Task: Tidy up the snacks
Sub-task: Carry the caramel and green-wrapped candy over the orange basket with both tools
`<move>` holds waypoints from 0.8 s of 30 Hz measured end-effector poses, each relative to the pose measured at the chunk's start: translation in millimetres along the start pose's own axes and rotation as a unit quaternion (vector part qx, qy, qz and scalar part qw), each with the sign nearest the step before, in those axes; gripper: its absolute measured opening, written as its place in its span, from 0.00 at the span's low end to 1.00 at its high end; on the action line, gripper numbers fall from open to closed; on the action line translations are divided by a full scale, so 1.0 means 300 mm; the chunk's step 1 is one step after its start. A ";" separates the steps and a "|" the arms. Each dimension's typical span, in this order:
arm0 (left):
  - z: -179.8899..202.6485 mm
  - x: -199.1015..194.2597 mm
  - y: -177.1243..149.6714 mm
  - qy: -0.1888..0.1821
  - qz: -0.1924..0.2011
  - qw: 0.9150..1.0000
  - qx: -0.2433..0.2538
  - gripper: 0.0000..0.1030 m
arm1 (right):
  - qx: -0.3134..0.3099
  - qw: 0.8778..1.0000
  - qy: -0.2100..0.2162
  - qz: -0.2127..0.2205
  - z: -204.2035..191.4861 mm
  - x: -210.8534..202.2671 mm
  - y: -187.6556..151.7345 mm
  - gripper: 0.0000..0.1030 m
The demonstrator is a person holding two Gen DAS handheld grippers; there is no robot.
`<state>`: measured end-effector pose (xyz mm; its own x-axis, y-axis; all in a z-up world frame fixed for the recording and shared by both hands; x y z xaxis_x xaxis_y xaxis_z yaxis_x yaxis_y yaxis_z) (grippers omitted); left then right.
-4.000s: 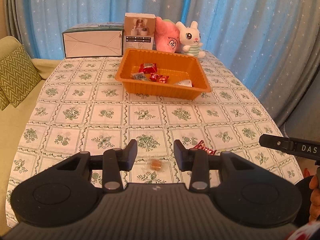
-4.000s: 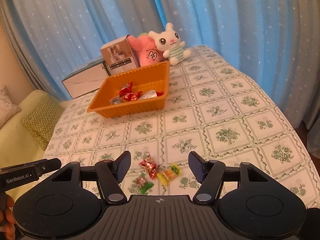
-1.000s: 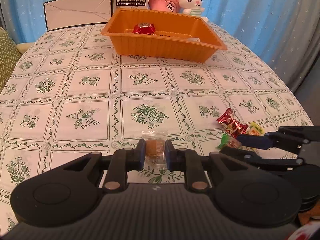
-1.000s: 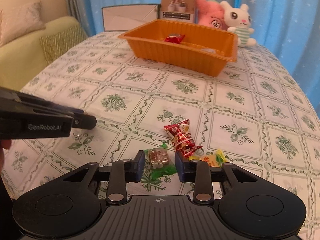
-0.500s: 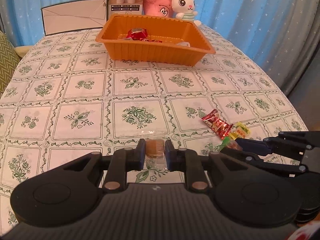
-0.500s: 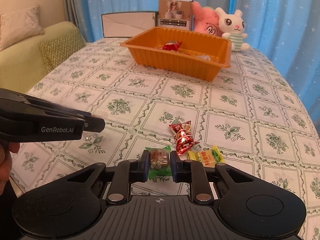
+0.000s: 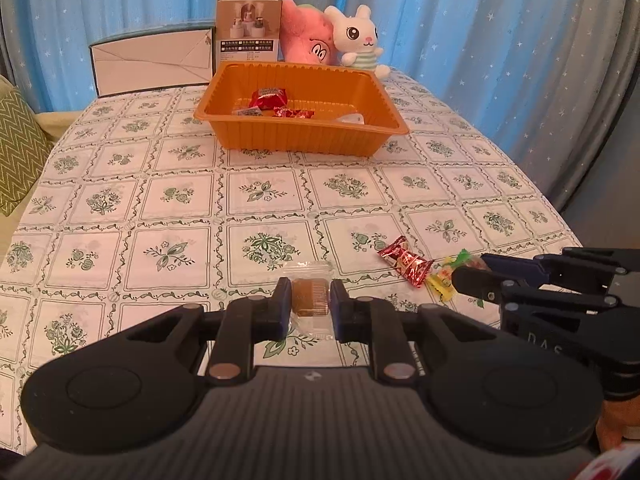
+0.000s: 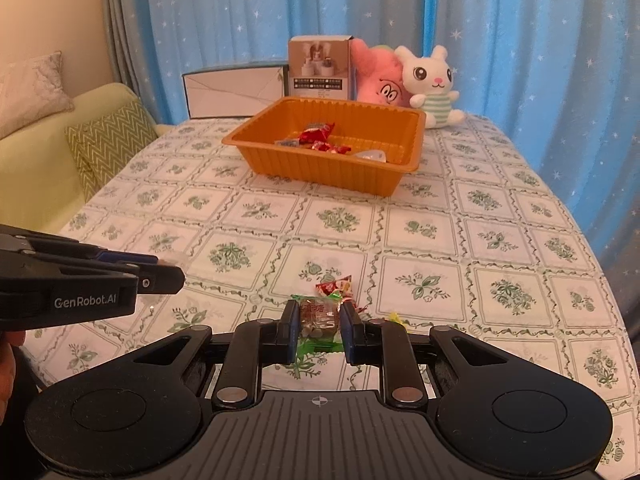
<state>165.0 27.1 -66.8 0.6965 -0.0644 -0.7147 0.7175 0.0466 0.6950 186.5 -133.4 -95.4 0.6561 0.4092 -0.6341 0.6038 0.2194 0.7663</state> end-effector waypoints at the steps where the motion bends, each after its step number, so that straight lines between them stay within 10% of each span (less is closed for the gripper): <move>1: 0.001 -0.008 0.003 0.000 0.002 1.000 0.000 0.17 | 0.001 1.000 -0.001 0.001 0.001 -0.006 0.004 0.21; 24: 0.019 -0.063 0.024 -0.002 0.017 1.000 0.002 0.17 | 0.018 1.000 -0.003 0.004 0.005 -0.051 0.031 0.21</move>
<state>156.9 23.0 -47.9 0.7201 -0.0663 -0.6907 0.6937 0.0446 0.7189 182.8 -139.1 -78.7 0.6638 0.4055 -0.6284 0.6141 0.1841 0.7675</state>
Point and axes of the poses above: each gripper's, at about its wrist camera, not at the fingertips, and x roughly the way its jaws point, z to its right, y to its top, the point moved 3 cm from there along x, roughly the way its jaws point, and after that the axes turned 2 degrees about x, right-handed, at the moved point
